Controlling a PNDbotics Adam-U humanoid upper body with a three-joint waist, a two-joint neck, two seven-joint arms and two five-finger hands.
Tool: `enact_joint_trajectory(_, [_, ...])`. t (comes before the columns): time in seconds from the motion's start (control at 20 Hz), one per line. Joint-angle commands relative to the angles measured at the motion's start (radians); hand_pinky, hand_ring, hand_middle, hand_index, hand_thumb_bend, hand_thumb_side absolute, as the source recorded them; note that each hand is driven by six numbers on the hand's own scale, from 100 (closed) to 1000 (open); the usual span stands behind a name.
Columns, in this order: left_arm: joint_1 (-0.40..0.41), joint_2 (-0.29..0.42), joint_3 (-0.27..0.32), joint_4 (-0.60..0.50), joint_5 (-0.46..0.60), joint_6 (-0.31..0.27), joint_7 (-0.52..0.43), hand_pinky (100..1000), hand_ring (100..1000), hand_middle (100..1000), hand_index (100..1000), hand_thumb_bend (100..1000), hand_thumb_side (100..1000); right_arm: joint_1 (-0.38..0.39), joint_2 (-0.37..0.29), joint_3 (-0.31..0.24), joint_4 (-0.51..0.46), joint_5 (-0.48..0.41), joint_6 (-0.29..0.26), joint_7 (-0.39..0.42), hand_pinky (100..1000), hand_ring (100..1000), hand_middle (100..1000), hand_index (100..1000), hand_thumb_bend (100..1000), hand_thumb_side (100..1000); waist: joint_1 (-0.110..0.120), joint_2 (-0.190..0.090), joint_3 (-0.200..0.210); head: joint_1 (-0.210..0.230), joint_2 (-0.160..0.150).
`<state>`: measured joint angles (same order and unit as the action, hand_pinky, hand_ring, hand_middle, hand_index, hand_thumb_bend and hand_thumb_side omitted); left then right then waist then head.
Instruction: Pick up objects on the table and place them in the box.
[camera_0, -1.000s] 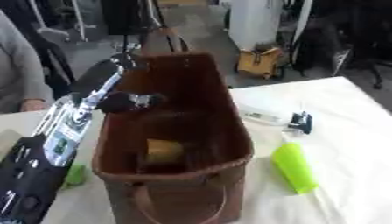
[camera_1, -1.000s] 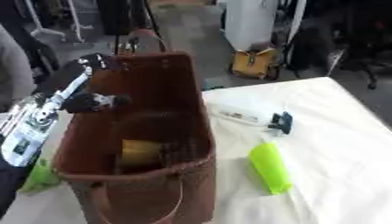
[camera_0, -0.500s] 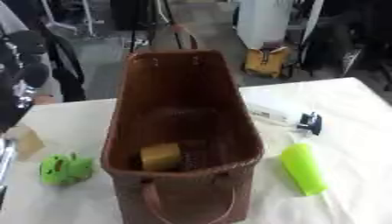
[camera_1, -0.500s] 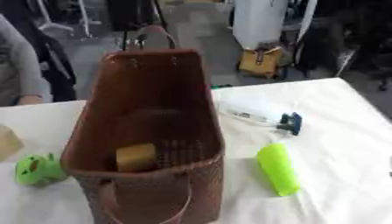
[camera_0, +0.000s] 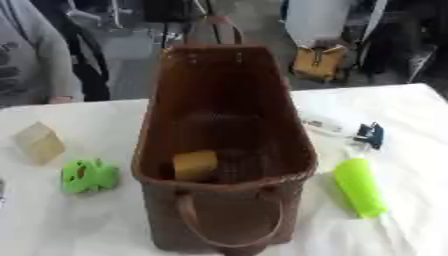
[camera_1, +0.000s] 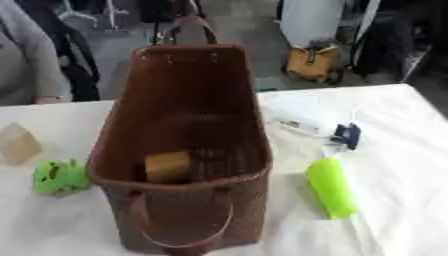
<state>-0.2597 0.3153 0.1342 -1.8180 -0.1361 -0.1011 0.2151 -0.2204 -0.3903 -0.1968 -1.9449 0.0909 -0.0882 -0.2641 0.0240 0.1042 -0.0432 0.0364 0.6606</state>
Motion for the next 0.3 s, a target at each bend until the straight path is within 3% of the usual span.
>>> enact_joint_trajectory(0.05, [-0.002, 0.004, 0.015, -0.023, 0.000, -0.011, 0.003, 765, 743, 788, 752, 898, 896, -0.015, -0.012, -0.002, -0.008, -0.004, -0.004, 0.007, 516, 643, 694, 775, 100, 772, 0.001, -0.007, -0.001, 0.021, 0.010])
enact_joint_trajectory(0.3, [0.006, -0.006, 0.011, -0.024, -0.004, -0.014, -0.003, 761, 736, 776, 747, 894, 894, -0.017, -0.013, 0.001, -0.008, -0.005, -0.007, 0.013, 519, 647, 698, 775, 100, 769, 0.004, -0.006, -0.004, 0.012, 0.013])
